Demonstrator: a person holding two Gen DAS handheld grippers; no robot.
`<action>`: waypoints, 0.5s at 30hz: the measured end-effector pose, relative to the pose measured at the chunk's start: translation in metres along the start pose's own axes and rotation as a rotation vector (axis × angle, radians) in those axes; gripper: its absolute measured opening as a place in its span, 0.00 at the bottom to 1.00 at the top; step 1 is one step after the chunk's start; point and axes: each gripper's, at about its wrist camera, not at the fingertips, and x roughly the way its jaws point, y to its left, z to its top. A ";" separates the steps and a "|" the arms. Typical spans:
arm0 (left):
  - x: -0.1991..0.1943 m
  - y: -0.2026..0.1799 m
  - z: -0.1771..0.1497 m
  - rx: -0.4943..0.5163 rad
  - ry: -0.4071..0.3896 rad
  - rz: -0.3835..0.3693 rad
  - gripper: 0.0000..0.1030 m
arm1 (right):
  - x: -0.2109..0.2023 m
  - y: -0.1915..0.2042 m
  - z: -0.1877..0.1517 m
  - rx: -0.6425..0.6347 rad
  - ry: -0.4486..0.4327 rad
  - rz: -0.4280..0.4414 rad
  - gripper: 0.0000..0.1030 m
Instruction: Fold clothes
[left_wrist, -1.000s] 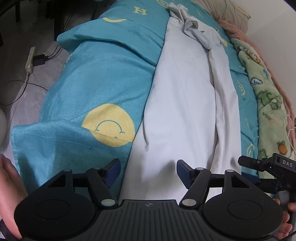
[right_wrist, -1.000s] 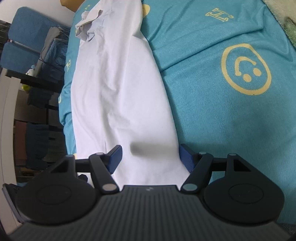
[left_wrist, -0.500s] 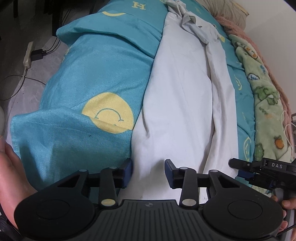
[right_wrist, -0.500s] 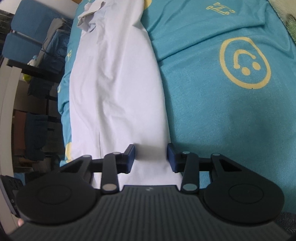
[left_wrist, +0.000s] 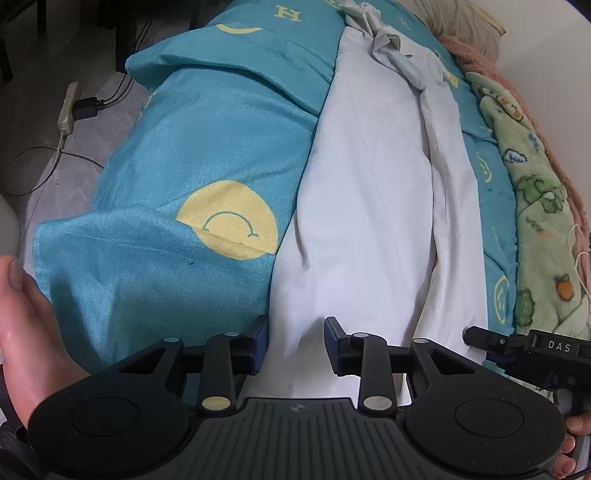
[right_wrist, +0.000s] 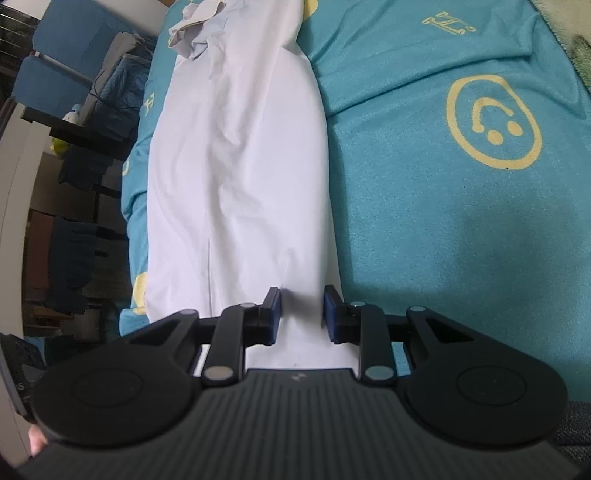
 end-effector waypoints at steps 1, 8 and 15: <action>0.000 0.000 0.000 -0.001 0.000 0.002 0.35 | -0.001 0.000 0.000 0.003 -0.004 -0.001 0.26; 0.001 0.001 0.000 -0.015 0.013 -0.007 0.48 | -0.006 -0.006 -0.001 0.043 -0.042 -0.023 0.29; 0.000 0.002 -0.001 -0.013 0.020 -0.011 0.63 | -0.012 -0.022 0.001 0.146 -0.086 -0.074 0.69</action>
